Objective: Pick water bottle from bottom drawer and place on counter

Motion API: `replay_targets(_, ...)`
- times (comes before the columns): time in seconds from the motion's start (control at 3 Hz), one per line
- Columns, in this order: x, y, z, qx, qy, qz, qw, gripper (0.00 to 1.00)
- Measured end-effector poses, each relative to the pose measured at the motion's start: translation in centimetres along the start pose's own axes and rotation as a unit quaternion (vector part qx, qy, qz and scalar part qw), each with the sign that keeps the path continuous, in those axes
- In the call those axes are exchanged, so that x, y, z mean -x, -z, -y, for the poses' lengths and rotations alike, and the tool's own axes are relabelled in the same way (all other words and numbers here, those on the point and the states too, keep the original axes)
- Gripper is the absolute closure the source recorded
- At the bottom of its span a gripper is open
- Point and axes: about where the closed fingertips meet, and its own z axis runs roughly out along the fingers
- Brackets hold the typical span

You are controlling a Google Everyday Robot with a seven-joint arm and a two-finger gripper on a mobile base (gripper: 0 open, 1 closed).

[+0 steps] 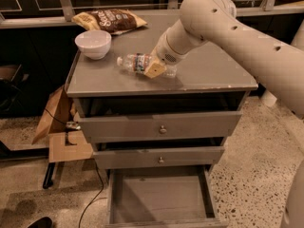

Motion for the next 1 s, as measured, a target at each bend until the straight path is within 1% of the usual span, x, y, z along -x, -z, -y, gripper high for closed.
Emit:
replay_targets(0.33,-0.01,-0.01,0.0,0.0,0.0,0.0,1.0,0.81)
replay_targets(0.67,-0.02,-0.02,0.0,0.0,0.0,0.0,1.0,0.58)
replay_targets(1.0,-0.65,-0.57,0.17,0.01,-0.018,-0.004,0.9998,0.35)
